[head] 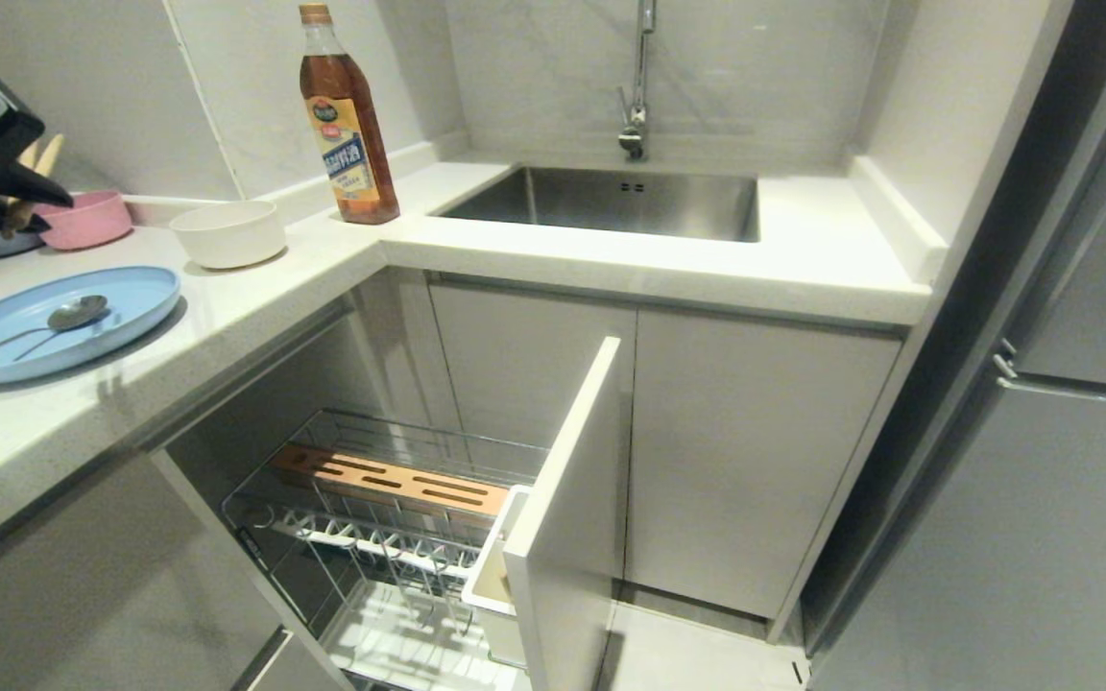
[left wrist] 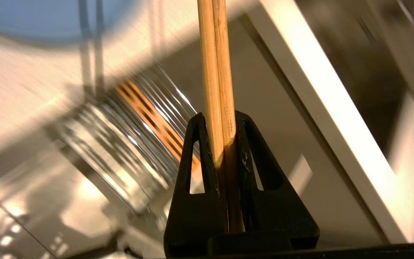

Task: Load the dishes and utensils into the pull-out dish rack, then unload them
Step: Pick up the chopsticks and place it in the cupboard

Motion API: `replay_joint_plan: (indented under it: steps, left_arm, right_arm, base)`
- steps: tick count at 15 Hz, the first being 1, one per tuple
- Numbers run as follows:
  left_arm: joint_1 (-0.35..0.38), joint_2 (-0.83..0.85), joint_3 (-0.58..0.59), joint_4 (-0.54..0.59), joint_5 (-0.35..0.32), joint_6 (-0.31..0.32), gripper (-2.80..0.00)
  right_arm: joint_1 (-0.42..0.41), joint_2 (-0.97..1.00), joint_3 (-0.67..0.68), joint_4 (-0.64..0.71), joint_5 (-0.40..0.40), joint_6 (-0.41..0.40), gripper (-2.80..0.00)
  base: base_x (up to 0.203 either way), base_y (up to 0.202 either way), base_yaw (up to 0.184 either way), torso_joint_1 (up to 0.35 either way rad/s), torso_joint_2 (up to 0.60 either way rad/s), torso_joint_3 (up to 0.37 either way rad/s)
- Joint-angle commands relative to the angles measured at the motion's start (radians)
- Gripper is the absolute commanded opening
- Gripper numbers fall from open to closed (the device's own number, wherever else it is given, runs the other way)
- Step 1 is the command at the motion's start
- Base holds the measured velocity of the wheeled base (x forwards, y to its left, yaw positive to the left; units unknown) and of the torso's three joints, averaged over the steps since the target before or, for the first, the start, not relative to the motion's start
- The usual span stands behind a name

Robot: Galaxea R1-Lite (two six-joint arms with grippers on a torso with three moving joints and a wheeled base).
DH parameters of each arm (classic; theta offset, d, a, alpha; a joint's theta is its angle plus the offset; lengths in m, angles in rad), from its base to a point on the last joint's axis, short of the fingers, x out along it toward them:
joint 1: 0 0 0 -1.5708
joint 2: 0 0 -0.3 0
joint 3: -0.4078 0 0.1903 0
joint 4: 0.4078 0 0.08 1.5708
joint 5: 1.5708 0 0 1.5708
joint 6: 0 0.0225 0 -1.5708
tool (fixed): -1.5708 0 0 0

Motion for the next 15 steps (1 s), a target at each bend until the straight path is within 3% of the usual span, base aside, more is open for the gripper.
replay_joint_plan:
  steps: [1, 3, 6, 8, 10, 13, 15]
  left_arm:
    - [-0.144, -0.079, 0.009, 0.022, -0.006, -0.014, -2.80]
    - [-0.300, -0.115, 0.036, 0.087, -0.059, -0.045, -2.80]
    - [-0.395, -0.162, 0.126, 0.231, -0.288, -0.061, -2.80]
    - [-0.415, -0.164, 0.148, 0.341, -0.426, -0.045, -2.80]
    - [-0.420, -0.150, 0.155, 0.398, -0.513, 0.026, -2.80]
    - [-0.411, -0.065, 0.163, 0.476, -0.557, 0.070, -2.80]
    - [-0.372, 0.009, 0.165, 0.520, -0.559, 0.153, -2.80]
  right_arm:
    - [0.001, 0.000, 0.000, 0.000, 0.000, -0.001, -2.80]
    - [0.001, 0.000, 0.000, 0.000, 0.000, 0.000, -2.80]
    - [0.001, 0.000, 0.000, 0.000, 0.000, 0.000, -2.80]
    - [0.001, 0.000, 0.000, 0.000, 0.000, 0.000, -2.80]
    - [0.001, 0.000, 0.000, 0.000, 0.000, 0.000, -2.80]
    - [0.001, 0.000, 0.000, 0.000, 0.000, 0.000, -2.80]
    - [0.001, 0.000, 0.000, 0.000, 0.000, 0.000, -2.80]
  base:
    - [0.000, 0.000, 0.000, 0.000, 0.00, 0.000]
    - [0.000, 0.000, 0.000, 0.000, 0.00, 0.000]
    - [0.000, 0.000, 0.000, 0.000, 0.00, 0.000]
    - [0.000, 0.000, 0.000, 0.000, 0.00, 0.000]
    - [0.000, 0.000, 0.000, 0.000, 0.00, 0.000]
    - [0.000, 0.000, 0.000, 0.000, 0.00, 0.000]
    - [0.000, 0.000, 0.000, 0.000, 0.00, 0.000]
